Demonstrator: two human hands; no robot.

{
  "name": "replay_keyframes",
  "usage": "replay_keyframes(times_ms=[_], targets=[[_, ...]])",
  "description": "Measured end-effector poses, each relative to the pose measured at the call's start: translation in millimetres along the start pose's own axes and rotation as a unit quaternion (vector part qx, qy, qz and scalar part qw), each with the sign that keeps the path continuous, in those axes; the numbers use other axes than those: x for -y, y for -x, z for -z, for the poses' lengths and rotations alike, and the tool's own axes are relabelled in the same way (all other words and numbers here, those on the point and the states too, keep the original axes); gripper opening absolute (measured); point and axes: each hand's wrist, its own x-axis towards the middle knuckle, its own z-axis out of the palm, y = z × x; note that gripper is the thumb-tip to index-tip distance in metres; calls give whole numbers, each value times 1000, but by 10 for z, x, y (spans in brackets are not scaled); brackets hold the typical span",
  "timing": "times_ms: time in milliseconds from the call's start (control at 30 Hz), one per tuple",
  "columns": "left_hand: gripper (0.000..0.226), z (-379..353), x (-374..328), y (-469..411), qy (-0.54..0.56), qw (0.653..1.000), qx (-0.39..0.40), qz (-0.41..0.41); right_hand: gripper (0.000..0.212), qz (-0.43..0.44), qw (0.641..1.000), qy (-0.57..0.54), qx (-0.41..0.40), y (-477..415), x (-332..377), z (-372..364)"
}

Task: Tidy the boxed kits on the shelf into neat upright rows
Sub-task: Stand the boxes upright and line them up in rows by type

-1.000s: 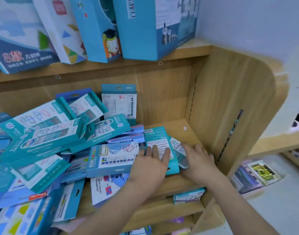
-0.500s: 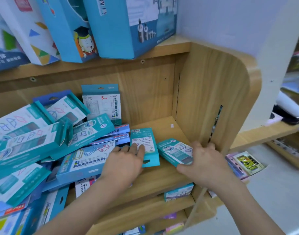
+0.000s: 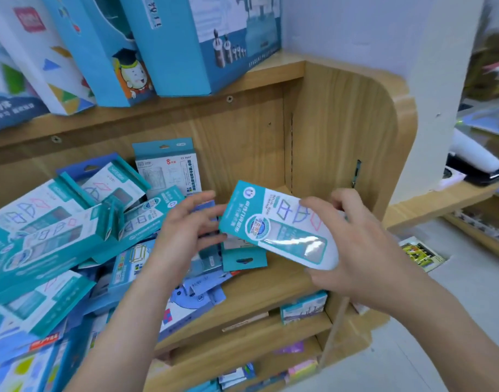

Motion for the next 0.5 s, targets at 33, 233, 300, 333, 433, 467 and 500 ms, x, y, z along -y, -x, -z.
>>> replay_keyframes(times_ms=[33, 233, 300, 333, 433, 467, 500], targets=[[25, 28, -63, 54, 78, 997, 21, 20, 83, 27, 1000, 1, -14, -41, 4, 17], [30, -2, -32, 302, 134, 991, -17, -20, 81, 130, 987, 31, -94, -330, 50, 222], [26, -35, 20, 384, 218, 974, -57, -27, 81, 53, 980, -121, -147, -351, 110, 272], [27, -79, 54, 421, 254, 965, -64, -24, 81, 3, 957, -239, -162, -351, 171, 251], [34, -300, 177, 536, 330, 942, -57, -6, 79, -107, 832, -532, -114, -357, 356, 78], [36, -365, 223, 561, 344, 938, -52, -5, 77, -121, 807, -567, -106, -371, 375, 7], [38, -404, 259, 577, 345, 937, -50, -6, 74, -132, 795, -581, -115, -393, 374, -39]])
